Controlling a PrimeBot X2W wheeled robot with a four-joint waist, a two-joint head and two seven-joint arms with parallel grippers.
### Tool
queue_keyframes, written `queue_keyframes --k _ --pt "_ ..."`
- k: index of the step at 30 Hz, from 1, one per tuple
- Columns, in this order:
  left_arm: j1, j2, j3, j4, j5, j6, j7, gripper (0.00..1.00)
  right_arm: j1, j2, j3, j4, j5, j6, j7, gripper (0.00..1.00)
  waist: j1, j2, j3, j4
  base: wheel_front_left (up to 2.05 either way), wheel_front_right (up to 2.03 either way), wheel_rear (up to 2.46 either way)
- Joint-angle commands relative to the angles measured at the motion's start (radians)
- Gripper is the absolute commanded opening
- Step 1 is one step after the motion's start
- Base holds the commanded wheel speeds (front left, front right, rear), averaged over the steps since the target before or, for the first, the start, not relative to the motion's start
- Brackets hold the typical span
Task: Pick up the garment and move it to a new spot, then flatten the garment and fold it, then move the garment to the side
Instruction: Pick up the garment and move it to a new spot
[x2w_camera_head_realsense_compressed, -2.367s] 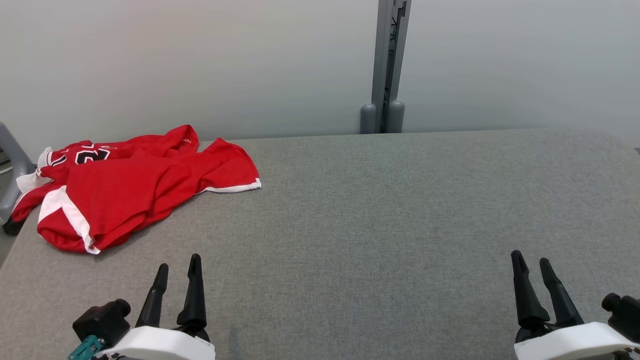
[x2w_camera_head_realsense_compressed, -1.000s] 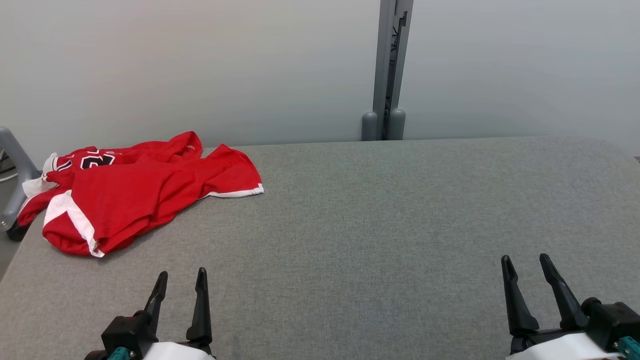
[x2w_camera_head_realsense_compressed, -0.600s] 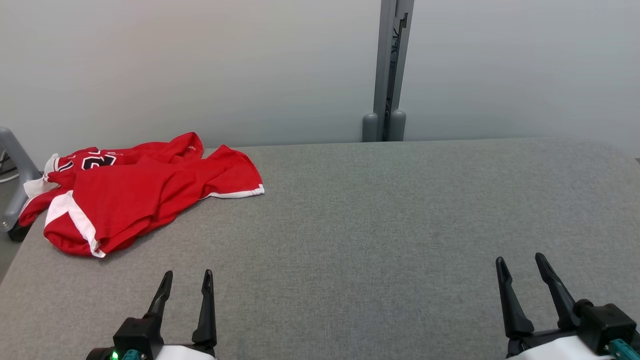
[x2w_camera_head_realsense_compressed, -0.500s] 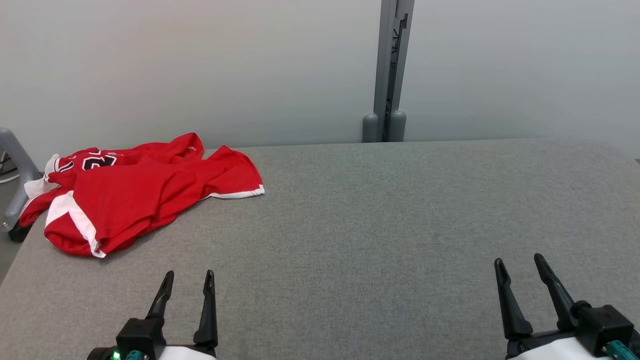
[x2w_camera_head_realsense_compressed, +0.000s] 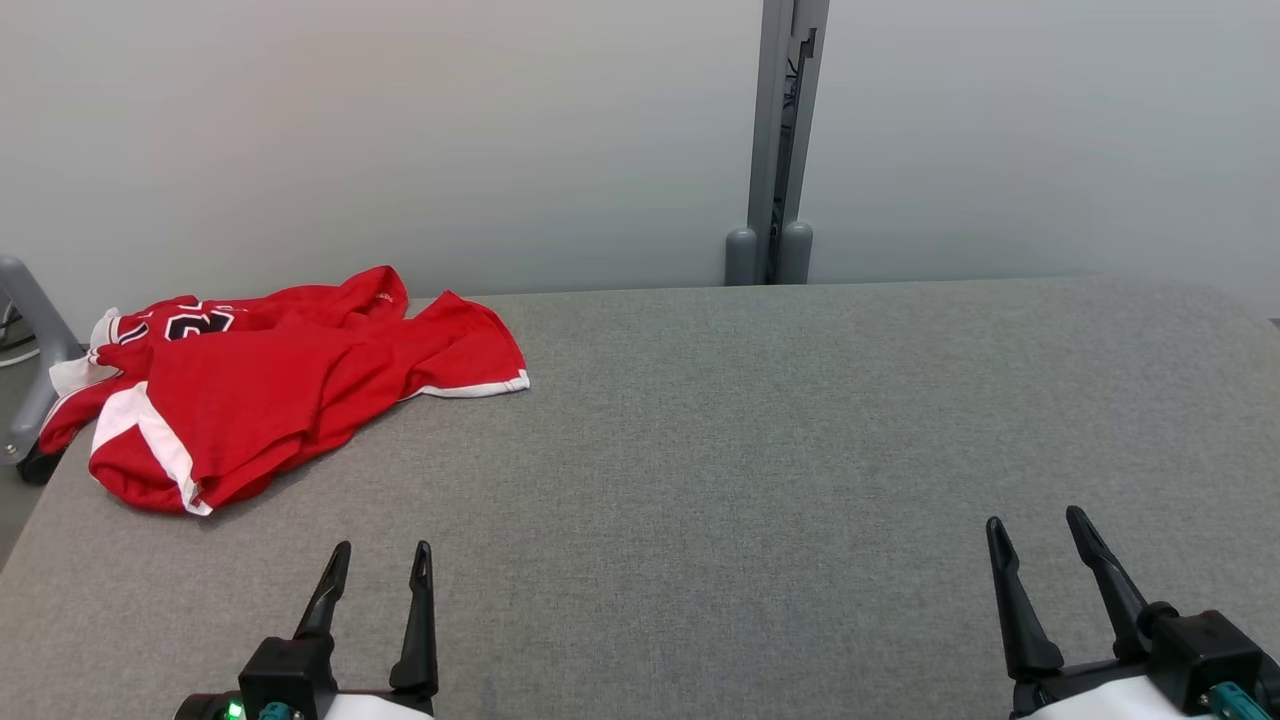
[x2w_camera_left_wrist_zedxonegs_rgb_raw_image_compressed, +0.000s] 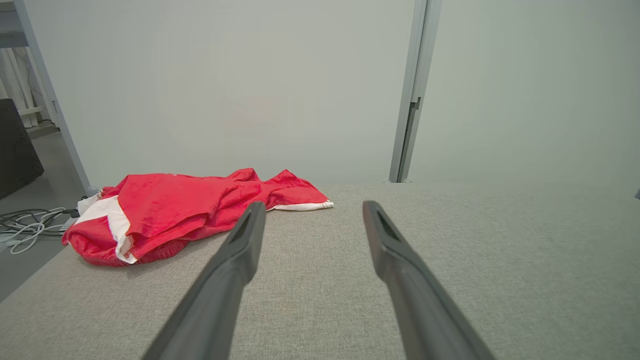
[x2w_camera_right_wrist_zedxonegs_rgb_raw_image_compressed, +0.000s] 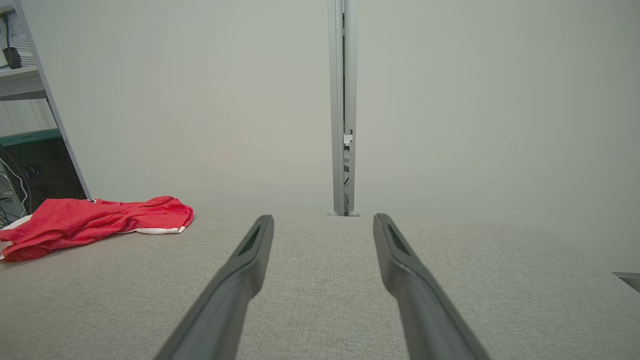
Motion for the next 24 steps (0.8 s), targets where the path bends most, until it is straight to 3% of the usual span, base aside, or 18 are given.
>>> queue_keyframes --k 1,16,19,24 --pt "0.004 0.005 0.001 0.000 0.001 0.004 -0.005 1.00 0.007 -0.008 -0.003 -0.002 -0.003 0.002 -0.006 1.00 0.0000 -0.0001 0.000 0.000 0.00 0.00 0.00" --pt "0.007 0.005 -0.003 0.004 0.010 -0.003 -0.005 1.00 0.027 -0.008 -0.009 -0.008 -0.005 0.002 -0.005 1.00 0.0000 -0.0001 -0.013 0.032 0.00 0.00 0.00" --pt "0.002 0.005 0.000 0.004 0.012 -0.005 -0.005 1.00 0.029 -0.008 -0.011 -0.009 -0.004 0.002 -0.005 1.00 0.0000 -0.0001 -0.015 0.057 0.00 0.00 0.00" --pt "-0.008 0.006 0.001 0.006 0.023 -0.014 -0.004 1.00 0.034 -0.007 -0.014 -0.013 0.004 0.002 -0.005 1.00 0.0000 -0.0001 -0.014 0.156 0.00 0.00 0.00"
